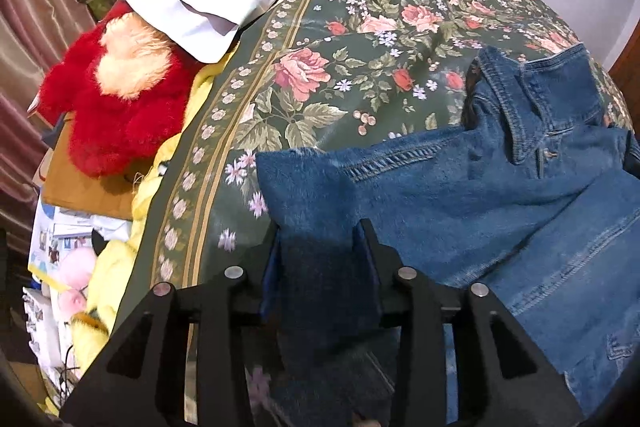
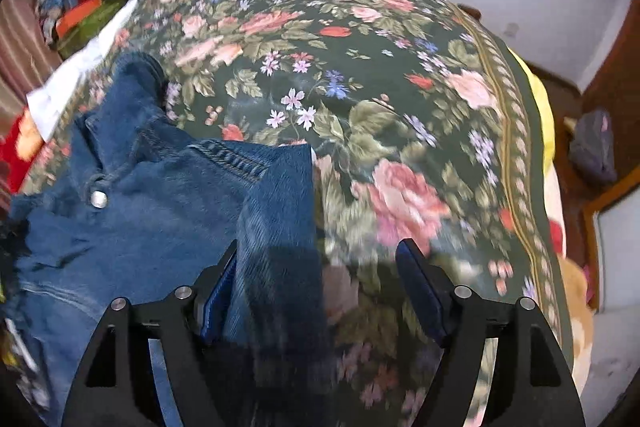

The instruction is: Fold large clothes

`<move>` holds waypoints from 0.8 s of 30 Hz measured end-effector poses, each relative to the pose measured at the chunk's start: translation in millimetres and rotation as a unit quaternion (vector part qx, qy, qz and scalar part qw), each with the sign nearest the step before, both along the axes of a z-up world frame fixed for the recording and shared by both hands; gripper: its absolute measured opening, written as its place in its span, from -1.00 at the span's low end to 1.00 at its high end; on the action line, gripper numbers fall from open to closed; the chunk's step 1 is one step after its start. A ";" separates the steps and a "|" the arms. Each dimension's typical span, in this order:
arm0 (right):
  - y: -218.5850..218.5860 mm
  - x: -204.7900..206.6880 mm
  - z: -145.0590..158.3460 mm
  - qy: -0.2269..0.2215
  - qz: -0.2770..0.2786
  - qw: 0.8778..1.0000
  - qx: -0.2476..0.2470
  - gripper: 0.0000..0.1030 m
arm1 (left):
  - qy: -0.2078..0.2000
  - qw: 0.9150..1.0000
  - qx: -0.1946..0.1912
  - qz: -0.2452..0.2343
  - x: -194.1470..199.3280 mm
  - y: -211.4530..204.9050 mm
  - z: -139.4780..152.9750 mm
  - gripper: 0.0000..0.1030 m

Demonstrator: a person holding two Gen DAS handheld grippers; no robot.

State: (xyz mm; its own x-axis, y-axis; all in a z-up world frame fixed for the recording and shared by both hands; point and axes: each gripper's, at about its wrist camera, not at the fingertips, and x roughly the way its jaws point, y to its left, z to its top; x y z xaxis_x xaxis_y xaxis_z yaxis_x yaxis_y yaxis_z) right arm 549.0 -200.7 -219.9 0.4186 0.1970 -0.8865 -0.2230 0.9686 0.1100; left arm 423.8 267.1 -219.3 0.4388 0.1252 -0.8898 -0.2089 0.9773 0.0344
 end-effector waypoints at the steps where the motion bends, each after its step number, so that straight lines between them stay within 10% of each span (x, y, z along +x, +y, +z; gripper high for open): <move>1: -2.2 -5.2 6.8 0.002 0.002 1.000 0.007 0.44 | -0.006 1.000 0.005 -0.001 -3.9 -2.7 5.8 -0.30; 10: -13.0 -79.2 84.3 -0.047 0.041 0.998 0.003 0.50 | -0.079 0.997 -0.009 -0.014 -53.0 -23.5 78.8 -0.26; 14: -18.5 -122.3 117.3 -0.085 0.050 0.995 0.004 0.77 | -0.119 0.992 -0.013 -0.037 -88.2 -38.4 111.4 0.24; 24: -28.2 -220.8 144.5 -0.121 0.083 0.989 0.010 0.96 | -0.146 0.988 -0.007 -0.042 -184.3 -57.9 123.3 0.62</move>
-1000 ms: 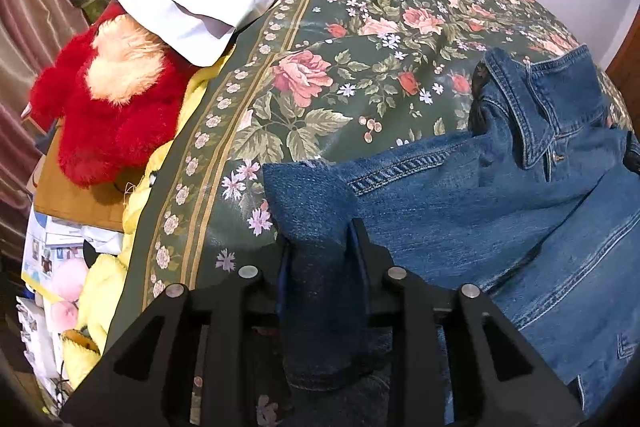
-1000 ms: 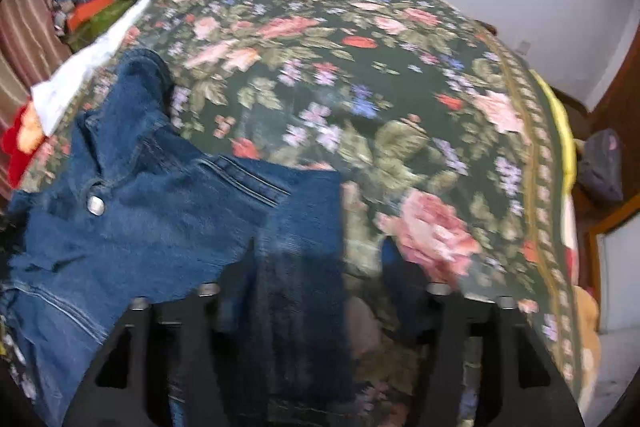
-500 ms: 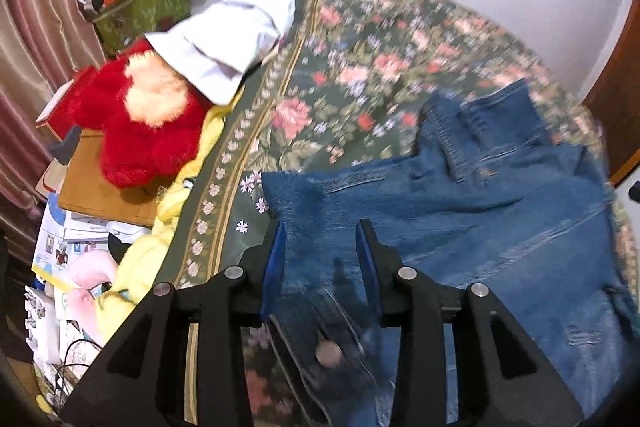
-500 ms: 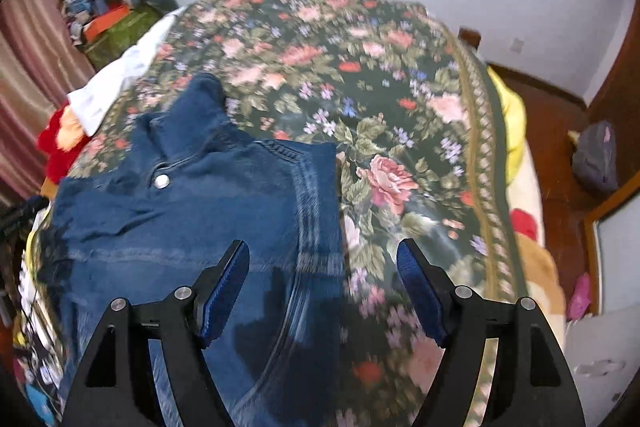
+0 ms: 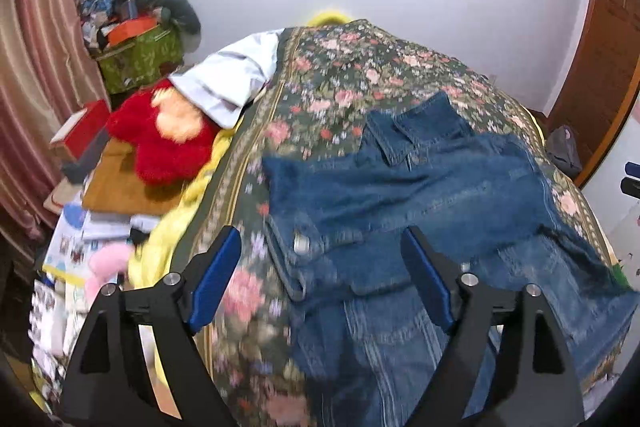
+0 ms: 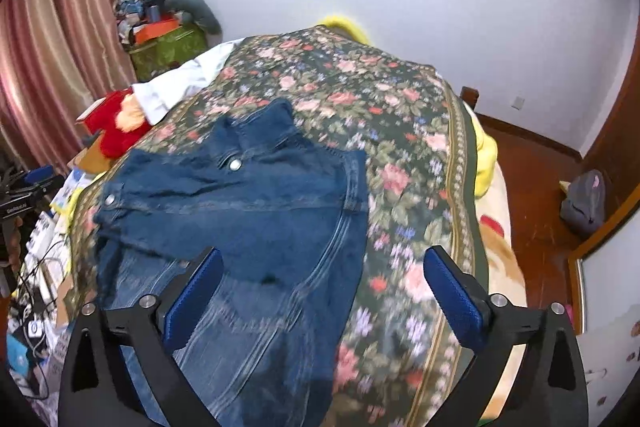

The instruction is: Fold large clothes

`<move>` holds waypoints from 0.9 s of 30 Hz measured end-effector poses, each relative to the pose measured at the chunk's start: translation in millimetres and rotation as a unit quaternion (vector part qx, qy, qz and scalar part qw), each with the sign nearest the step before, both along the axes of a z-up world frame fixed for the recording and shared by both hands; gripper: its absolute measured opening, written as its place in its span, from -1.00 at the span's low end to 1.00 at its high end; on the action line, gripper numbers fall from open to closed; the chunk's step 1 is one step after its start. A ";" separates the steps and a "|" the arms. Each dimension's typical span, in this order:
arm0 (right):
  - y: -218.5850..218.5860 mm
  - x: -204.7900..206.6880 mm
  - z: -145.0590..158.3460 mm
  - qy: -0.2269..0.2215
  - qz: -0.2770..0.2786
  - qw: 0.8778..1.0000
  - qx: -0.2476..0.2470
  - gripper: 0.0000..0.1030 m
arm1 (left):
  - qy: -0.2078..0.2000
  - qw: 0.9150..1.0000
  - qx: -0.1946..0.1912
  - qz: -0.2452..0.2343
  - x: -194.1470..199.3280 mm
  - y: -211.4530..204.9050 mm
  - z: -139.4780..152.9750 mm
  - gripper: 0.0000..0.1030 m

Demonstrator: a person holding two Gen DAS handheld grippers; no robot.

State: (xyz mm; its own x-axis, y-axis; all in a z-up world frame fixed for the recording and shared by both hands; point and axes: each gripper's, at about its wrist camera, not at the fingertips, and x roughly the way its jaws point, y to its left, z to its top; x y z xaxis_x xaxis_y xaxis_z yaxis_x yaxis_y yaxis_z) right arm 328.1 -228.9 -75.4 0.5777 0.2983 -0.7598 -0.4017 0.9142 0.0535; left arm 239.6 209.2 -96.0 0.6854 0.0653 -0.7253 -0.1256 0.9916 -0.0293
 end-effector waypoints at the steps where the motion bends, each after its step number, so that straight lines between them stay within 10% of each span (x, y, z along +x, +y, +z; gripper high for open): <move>1: -1.7 -6.3 -3.3 0.003 0.000 1.000 -0.001 0.96 | 0.007 1.000 -0.005 0.003 -8.1 0.4 -4.7 0.64; 16: -38.6 -68.4 -105.9 0.177 -0.017 0.982 0.059 0.93 | 0.178 0.967 -0.174 0.051 -100.8 12.2 -135.4 0.65; 22: -31.0 -79.7 -117.8 0.185 -0.008 0.979 0.089 0.62 | 0.197 0.945 -0.254 0.053 -113.3 5.0 -172.5 0.65; 27: -20.9 -80.9 -109.7 0.174 0.006 0.978 0.112 -0.23 | 0.186 0.941 -0.277 0.058 -112.9 -1.8 -176.0 0.32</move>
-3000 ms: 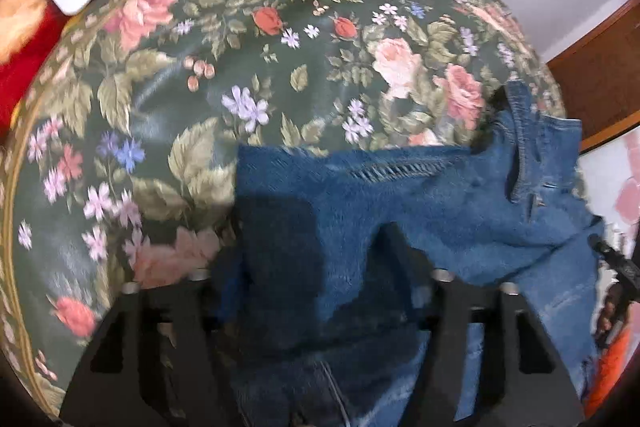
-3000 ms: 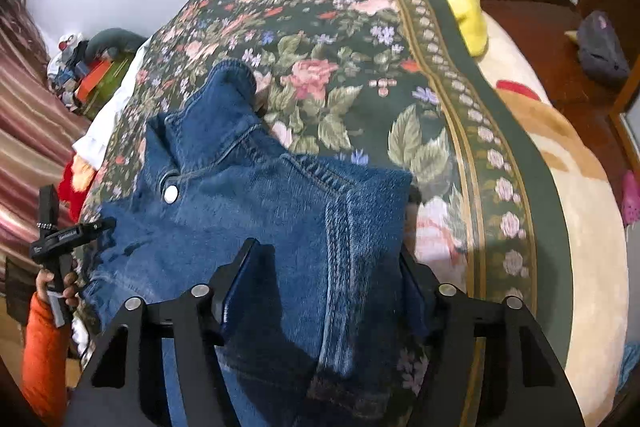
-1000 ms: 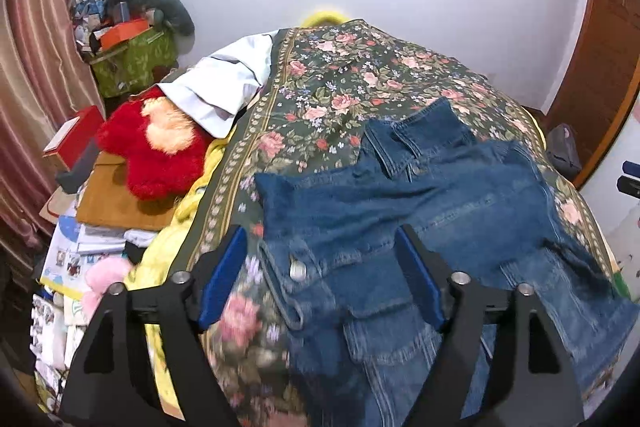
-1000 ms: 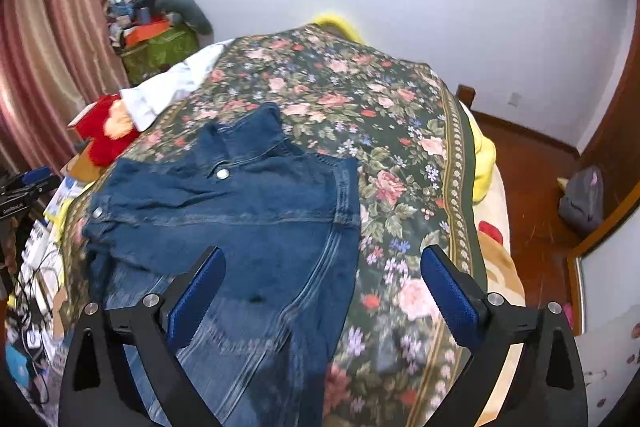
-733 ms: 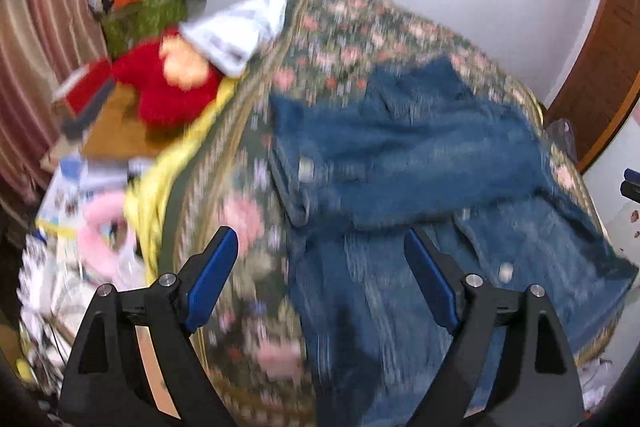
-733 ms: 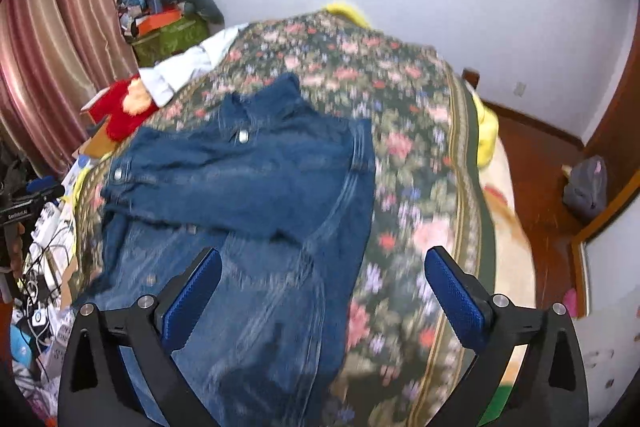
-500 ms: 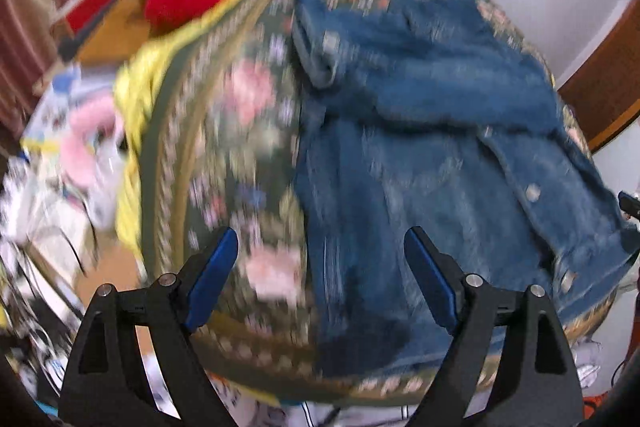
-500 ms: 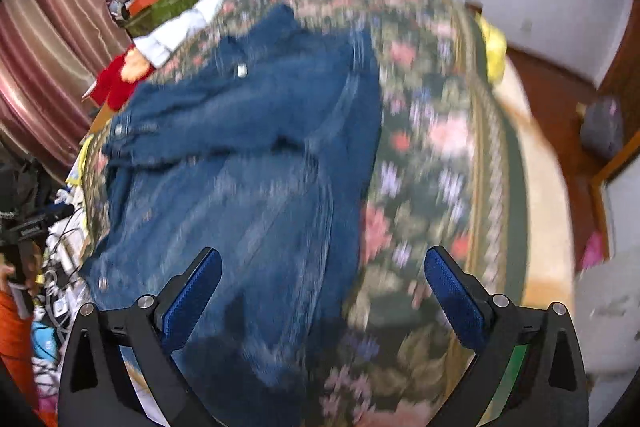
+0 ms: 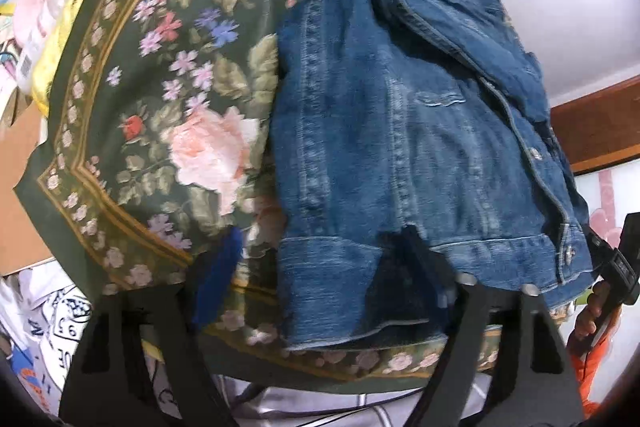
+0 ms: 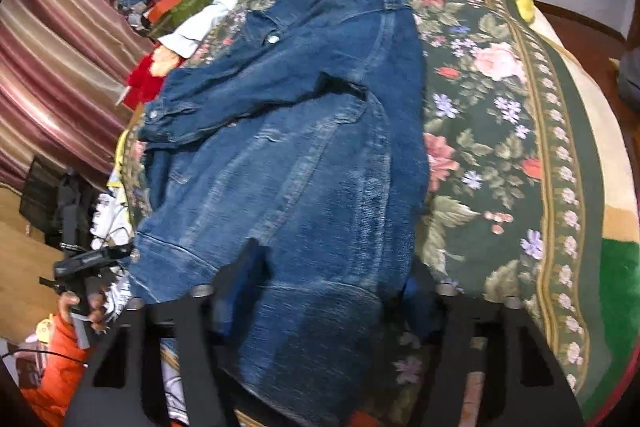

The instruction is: Fold large clothes

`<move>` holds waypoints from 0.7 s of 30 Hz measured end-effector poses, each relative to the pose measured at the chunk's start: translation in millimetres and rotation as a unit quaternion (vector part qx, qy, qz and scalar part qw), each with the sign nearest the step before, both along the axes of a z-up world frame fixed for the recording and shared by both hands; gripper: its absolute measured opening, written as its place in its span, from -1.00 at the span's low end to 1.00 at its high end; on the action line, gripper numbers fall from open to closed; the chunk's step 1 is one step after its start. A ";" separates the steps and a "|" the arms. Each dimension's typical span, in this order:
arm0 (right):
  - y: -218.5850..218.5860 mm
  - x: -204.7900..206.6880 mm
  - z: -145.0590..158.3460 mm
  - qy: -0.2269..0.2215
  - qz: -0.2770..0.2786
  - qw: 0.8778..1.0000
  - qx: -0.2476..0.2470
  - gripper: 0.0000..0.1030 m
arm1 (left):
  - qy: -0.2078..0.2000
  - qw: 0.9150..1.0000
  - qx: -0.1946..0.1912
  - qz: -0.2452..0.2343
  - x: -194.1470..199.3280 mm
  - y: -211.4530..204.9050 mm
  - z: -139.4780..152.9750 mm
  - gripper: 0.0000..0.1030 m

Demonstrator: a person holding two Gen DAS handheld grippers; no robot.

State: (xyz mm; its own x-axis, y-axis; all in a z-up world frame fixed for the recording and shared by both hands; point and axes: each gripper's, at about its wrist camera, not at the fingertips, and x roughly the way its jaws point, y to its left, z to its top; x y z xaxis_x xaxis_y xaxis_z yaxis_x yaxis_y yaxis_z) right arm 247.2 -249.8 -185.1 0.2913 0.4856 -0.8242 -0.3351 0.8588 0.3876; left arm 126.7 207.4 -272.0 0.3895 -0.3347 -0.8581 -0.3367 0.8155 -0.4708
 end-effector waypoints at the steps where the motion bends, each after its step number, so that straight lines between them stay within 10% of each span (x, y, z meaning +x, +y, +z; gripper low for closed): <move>1: 2.0 1.0 1.1 -0.002 0.002 1.000 0.002 -0.30 | -0.005 1.000 -0.005 -0.008 1.8 -5.4 2.0 0.07; 7: 13.0 12.0 19.1 -0.038 0.008 0.999 0.010 -0.59 | -0.052 0.995 0.074 -0.045 13.3 -31.4 38.8 -0.54; 21: 37.2 91.8 87.3 -0.139 -0.004 0.989 0.045 -0.67 | -0.215 0.970 0.110 -0.022 99.1 -12.1 174.0 -0.60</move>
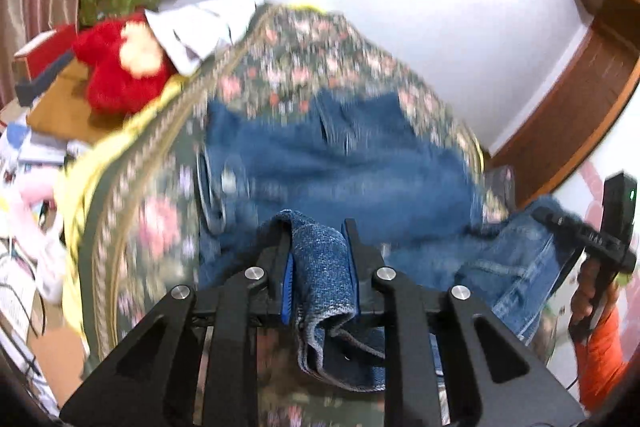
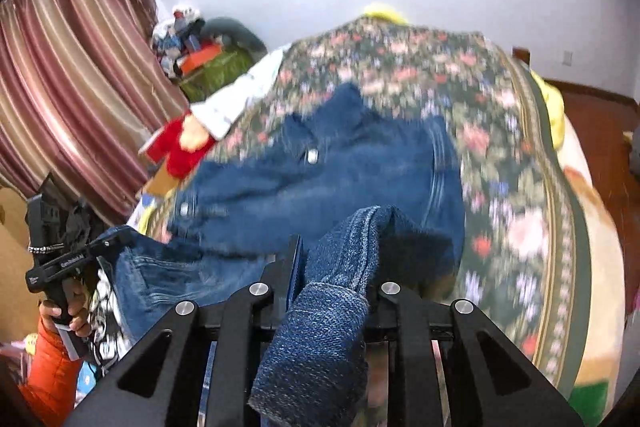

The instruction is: Fold large clothes

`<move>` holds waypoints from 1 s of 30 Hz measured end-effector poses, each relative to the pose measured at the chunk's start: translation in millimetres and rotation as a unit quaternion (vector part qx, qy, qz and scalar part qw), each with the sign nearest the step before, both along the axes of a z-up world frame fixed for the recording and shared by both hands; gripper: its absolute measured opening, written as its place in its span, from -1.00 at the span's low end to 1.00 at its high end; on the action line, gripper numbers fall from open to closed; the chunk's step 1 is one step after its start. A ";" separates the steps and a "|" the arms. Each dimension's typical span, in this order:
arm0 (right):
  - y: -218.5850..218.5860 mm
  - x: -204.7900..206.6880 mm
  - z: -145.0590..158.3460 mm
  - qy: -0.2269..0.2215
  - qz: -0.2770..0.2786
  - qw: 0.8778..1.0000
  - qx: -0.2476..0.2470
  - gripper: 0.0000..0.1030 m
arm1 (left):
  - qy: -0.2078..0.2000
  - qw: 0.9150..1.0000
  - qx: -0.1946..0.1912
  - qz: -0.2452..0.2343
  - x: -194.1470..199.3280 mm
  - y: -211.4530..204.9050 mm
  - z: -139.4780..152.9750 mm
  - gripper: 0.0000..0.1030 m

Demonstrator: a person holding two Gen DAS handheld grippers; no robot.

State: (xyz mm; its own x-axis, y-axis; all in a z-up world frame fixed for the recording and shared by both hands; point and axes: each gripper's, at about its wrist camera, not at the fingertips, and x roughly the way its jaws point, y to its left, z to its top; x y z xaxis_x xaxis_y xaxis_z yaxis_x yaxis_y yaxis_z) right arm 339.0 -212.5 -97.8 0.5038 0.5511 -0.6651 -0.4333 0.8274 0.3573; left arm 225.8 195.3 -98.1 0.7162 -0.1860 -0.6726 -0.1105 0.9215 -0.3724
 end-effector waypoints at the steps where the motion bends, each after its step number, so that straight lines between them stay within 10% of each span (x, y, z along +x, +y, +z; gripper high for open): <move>1: 1.4 14.6 4.1 -0.004 -0.006 1.000 0.003 -0.67 | -0.009 1.000 -0.005 0.010 8.5 10.1 7.5 -0.60; 18: 47.7 221.3 -80.3 0.107 -0.079 0.990 -0.042 -0.67 | 0.113 0.984 -0.028 0.133 183.8 102.6 -90.2 -0.60; 23: 31.5 233.9 -123.2 0.158 -0.046 0.986 -0.019 -0.66 | 0.136 0.983 -0.016 0.121 192.5 106.5 -124.4 -0.55; 30: -5.4 228.9 -106.9 0.194 -0.042 0.979 0.044 -0.66 | 0.147 0.982 -0.024 0.116 193.9 110.8 -126.2 -0.55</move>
